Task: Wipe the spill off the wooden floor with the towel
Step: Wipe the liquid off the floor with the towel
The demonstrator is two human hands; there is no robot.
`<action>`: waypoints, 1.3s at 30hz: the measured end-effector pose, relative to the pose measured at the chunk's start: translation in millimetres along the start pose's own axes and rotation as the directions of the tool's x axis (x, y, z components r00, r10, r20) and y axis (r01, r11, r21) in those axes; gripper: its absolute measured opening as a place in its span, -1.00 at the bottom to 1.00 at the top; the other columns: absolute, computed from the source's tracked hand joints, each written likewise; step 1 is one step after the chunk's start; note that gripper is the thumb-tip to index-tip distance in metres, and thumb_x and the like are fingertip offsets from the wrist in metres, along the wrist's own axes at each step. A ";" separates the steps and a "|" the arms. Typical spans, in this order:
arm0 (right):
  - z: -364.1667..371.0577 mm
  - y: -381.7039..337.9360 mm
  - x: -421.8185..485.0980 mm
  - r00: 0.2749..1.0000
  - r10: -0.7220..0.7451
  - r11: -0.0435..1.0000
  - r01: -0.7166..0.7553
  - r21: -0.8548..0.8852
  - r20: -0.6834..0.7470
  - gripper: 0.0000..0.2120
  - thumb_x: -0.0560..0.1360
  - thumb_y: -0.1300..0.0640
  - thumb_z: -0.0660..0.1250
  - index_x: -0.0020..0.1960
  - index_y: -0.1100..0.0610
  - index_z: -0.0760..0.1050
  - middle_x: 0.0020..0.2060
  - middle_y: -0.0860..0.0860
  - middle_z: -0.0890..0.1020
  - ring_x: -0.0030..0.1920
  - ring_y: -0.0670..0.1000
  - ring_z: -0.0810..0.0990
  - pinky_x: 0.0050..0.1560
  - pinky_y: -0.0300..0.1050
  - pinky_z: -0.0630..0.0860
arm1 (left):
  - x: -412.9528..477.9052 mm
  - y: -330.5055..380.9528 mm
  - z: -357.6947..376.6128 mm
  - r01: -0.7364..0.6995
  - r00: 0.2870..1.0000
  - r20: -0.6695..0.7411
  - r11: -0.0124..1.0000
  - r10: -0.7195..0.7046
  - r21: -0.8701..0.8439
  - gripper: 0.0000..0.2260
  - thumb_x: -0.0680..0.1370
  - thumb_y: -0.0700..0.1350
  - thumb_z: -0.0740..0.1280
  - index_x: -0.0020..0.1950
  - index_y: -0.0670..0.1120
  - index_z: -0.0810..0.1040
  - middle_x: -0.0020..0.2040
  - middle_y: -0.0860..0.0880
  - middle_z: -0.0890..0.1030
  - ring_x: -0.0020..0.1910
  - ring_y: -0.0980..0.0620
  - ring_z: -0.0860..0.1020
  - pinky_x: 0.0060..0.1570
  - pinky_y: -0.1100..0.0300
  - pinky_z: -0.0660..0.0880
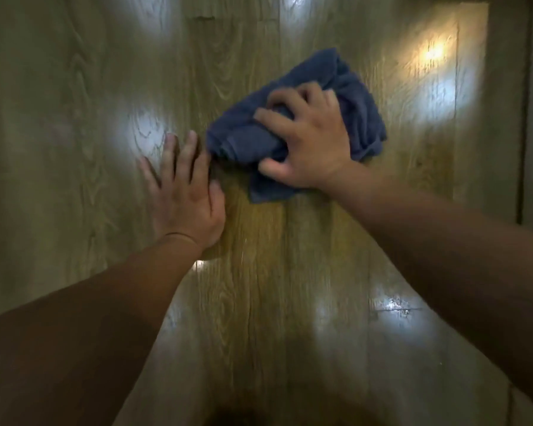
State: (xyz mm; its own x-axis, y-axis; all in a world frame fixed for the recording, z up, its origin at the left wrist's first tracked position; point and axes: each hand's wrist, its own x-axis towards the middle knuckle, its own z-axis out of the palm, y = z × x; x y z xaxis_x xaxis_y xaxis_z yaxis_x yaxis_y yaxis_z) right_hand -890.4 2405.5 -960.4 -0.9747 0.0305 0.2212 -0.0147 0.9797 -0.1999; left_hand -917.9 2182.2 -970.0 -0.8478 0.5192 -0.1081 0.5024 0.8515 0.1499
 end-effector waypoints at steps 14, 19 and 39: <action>-15.5 -99.3 -135.6 0.995 0.063 0.987 -0.073 0.144 0.073 -0.55 0.28 -0.28 0.43 0.03 -0.01 0.63 0.01 0.05 0.64 -0.06 0.16 0.54 -0.13 0.02 0.33 | 1.2 -4.7 6.1 -0.013 0.999 -0.045 0.992 0.007 -0.126 -0.57 0.62 -0.02 0.06 0.46 -0.10 0.40 0.55 -0.08 0.29 0.57 -0.16 0.10 0.48 -0.34 -0.12; -3.9 -50.6 -57.0 1.000 0.014 0.997 -0.016 0.082 0.020 -0.51 0.29 -0.24 0.43 0.07 0.04 0.66 0.02 0.09 0.65 -0.03 0.22 0.55 -0.07 0.08 0.33 | 0.7 -6.0 7.8 -0.027 0.998 -0.058 0.992 0.020 -0.126 -0.58 0.66 -0.02 0.01 0.44 -0.11 0.43 0.53 -0.09 0.32 0.56 -0.17 0.15 0.47 -0.35 -0.08; -43.5 -2.8 -181.0 0.854 0.516 0.855 -0.518 -0.020 -0.060 -0.44 0.30 -0.18 0.37 0.22 0.06 0.54 0.22 0.13 0.55 0.15 0.27 0.49 0.07 0.08 0.34 | -20.2 60.2 -10.2 -0.207 0.978 -0.015 0.975 0.207 -0.078 -0.59 0.50 -0.08 0.15 0.34 -0.07 0.48 0.44 -0.08 0.44 0.52 -0.18 0.25 0.42 -0.46 -0.05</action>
State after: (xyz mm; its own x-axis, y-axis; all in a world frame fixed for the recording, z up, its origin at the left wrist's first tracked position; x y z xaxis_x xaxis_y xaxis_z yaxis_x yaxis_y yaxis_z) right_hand -704.2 2405.8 -958.4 -0.8269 0.5438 0.1434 0.4971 0.8259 -0.2661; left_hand -872.2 2222.3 -948.7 -0.7280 0.6829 -0.0605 0.6523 0.7172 0.2453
